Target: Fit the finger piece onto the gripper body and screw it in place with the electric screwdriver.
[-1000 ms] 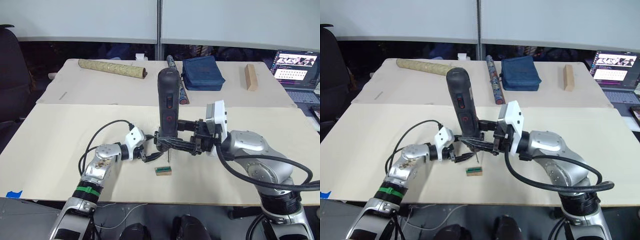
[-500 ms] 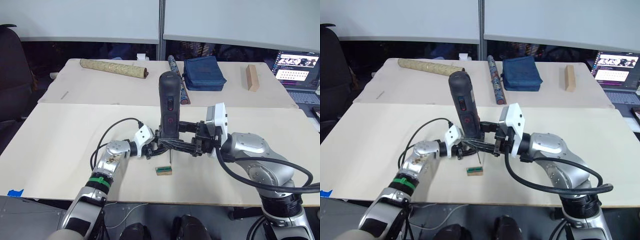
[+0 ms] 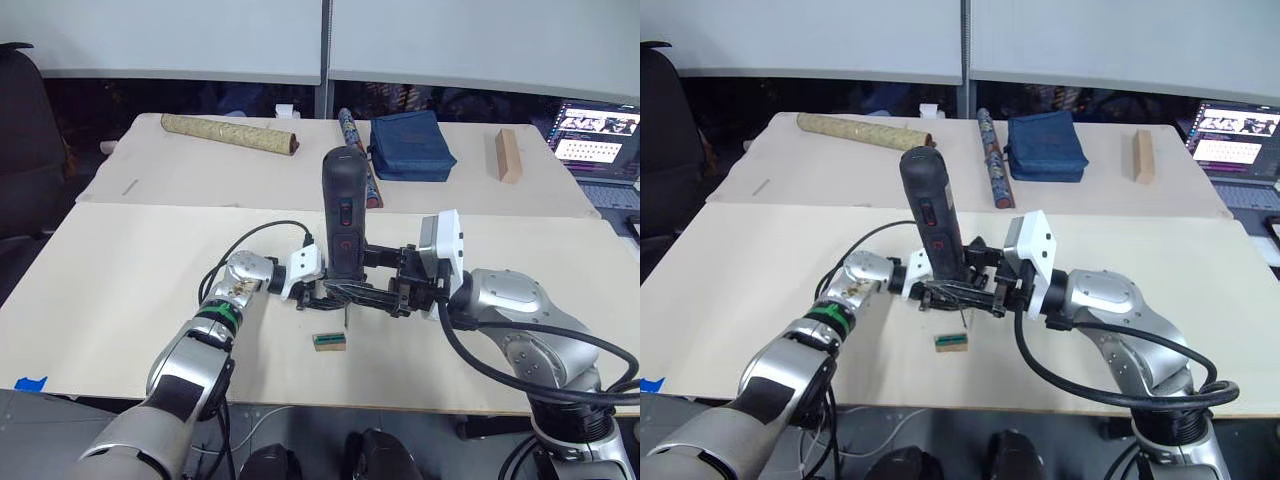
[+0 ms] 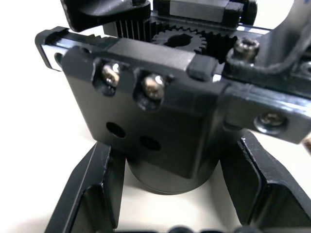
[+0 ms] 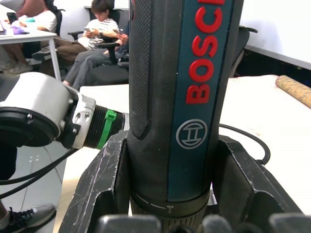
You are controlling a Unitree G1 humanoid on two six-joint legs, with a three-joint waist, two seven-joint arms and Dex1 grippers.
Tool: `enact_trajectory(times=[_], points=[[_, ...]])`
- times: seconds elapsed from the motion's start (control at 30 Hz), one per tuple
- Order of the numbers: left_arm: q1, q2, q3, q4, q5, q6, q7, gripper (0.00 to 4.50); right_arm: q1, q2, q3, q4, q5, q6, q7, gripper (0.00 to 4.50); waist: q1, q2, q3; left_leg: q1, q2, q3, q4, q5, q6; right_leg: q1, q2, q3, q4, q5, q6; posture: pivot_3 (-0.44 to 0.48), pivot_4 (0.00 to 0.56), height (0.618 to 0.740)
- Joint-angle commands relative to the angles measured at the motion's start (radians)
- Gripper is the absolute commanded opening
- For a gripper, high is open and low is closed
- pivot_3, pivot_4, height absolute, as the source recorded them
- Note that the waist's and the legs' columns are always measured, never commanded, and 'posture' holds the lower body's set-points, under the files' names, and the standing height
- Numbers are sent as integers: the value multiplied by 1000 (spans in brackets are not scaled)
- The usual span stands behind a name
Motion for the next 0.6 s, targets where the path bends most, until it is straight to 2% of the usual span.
enact_trajectory(times=[0.03,0.07,0.1,0.27,0.43,0.6], points=[[-3,37,27,25,23,31,40,3793,-10,0,-35,-64,35,-11,-15,1942,-3,0,0,0,1,0,1,0,0,0,0,0,0,0,0,0,150,740],[3,49,34,20,22,41,41,4259,-8,1,-35,-67,36,-9,-17,1942,-4,0,0,0,1,0,1,0,0,0,0,0,1,0,0,0,150,740],[13,60,42,6,17,49,29,4500,-7,2,-35,-69,37,-9,-18,1942,-5,0,0,0,2,-1,1,0,0,0,0,0,1,0,0,0,150,740],[125,107,91,-193,-34,130,33,4500,2,-12,-42,-82,38,-13,-13,1942,-6,0,0,0,2,-1,1,0,0,0,0,0,1,0,0,0,150,740],[331,140,97,-603,-96,348,53,4500,-7,-16,-46,-75,40,-18,-14,1942,-2,0,0,0,2,-1,1,0,0,0,0,0,1,0,0,0,150,740],[434,108,82,-803,-87,482,180,4500,-10,-12,-43,-65,42,-19,-8,1942,8,0,0,0,2,-1,2,0,0,0,-1,1,1,0,0,0,150,740]])
